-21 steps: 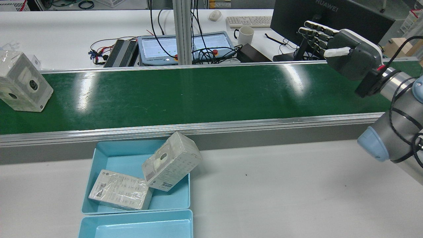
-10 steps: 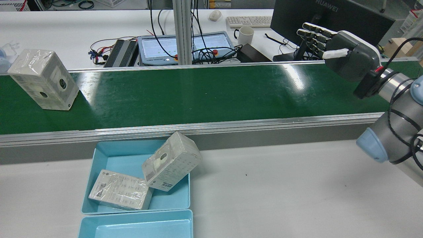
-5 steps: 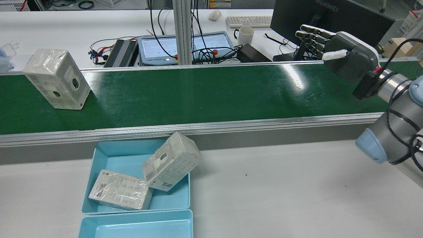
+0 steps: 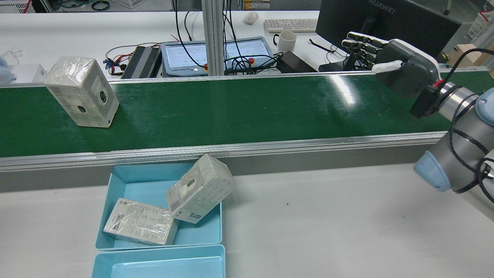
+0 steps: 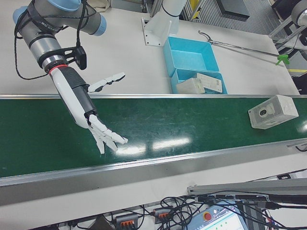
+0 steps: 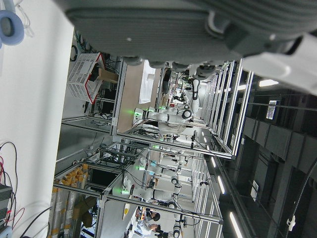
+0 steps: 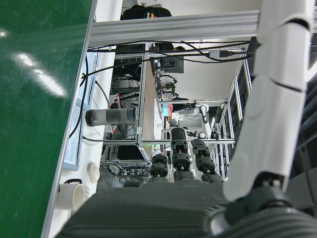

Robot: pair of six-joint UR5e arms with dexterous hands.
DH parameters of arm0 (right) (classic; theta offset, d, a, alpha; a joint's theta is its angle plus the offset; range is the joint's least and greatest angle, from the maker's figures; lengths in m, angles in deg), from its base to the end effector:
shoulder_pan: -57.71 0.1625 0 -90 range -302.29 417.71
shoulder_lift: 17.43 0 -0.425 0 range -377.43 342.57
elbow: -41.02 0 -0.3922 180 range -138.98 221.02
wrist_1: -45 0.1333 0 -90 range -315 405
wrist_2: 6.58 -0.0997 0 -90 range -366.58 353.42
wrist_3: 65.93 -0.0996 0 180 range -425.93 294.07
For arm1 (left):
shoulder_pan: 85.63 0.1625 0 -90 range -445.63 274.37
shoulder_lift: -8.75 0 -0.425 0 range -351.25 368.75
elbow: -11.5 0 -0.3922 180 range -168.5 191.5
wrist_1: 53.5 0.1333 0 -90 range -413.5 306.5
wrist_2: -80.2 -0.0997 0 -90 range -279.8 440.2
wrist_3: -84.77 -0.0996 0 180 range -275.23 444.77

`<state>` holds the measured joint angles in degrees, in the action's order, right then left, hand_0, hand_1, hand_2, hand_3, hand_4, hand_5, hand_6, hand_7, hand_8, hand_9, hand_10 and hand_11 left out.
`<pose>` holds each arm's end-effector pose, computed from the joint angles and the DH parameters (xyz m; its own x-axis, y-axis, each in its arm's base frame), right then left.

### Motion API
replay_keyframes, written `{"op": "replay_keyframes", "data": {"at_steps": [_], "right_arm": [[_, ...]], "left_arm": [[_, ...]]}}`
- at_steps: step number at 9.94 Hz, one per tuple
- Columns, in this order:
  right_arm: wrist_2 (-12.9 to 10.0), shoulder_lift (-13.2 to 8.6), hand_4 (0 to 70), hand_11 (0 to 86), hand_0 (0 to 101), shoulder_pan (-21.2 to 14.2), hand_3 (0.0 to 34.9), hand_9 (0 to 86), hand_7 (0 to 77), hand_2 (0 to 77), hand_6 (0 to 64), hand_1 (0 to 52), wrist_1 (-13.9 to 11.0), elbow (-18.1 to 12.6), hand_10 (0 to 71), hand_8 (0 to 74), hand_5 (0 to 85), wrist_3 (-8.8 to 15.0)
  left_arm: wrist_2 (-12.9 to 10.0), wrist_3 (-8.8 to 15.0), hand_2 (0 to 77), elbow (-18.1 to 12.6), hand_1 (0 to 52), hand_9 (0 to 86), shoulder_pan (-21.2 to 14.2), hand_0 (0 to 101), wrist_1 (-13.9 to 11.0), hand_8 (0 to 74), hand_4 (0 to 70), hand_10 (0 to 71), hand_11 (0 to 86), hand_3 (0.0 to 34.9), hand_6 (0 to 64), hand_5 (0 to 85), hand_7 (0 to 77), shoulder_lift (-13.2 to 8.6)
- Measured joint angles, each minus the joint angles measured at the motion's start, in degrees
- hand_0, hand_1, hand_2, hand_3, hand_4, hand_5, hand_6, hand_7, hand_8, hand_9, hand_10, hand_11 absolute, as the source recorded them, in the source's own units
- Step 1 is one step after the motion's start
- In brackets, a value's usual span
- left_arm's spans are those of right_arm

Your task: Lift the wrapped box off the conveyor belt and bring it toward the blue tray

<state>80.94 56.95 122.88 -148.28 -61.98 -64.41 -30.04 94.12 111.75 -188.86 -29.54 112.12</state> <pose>-0.1191 -0.5851 0.4538 -0.9269 0.3752 0.0141 0.0865 0.2501 -0.9643 -0.2222 -0.5132 0.5191 -0.9791 -0.1195 0.1645 -0.1626 -0.0255 -0.9864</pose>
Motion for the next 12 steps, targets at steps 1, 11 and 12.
{"op": "replay_keyframes", "data": {"at_steps": [1, 11, 12], "right_arm": [[0.01, -0.01, 11.5, 1.1, 46, -0.02, 0.0, 6.5, 16.4, 7.1, 6.0, 9.8, 0.00, 0.02, 0.0, 8.7, 8.7, 0.22], [-0.06, 0.05, 9.3, 1.1, 44, -0.23, 0.0, 7.1, 13.1, 6.0, 5.5, 8.7, 0.19, 0.73, 0.0, 8.2, 7.1, -0.36], [-0.06, 0.06, 8.2, 1.1, 44, -0.16, 0.0, 6.5, 10.9, 6.0, 5.5, 8.7, 0.18, 0.73, 0.0, 8.2, 7.6, -0.40]], "left_arm": [[0.00, 0.00, 0.5, 0.00, 0.0, 0.5, 0.00, 0, 0.00, 0.5, 0.0, 0.5, 0.5, 0.0, 0.0, 1.1, 0.5, 0.00], [0.00, 0.00, 1.1, 0.00, 0.0, 0.5, 0.00, 0, 0.00, 0.5, 0.0, 0.5, 0.5, 0.0, 0.5, 0.5, 0.5, 0.00], [0.00, 0.00, 1.1, 0.00, 0.0, 0.5, 0.00, 0, 0.00, 0.5, 0.0, 0.5, 0.5, 0.0, 0.5, 0.5, 0.5, 0.00]]}}
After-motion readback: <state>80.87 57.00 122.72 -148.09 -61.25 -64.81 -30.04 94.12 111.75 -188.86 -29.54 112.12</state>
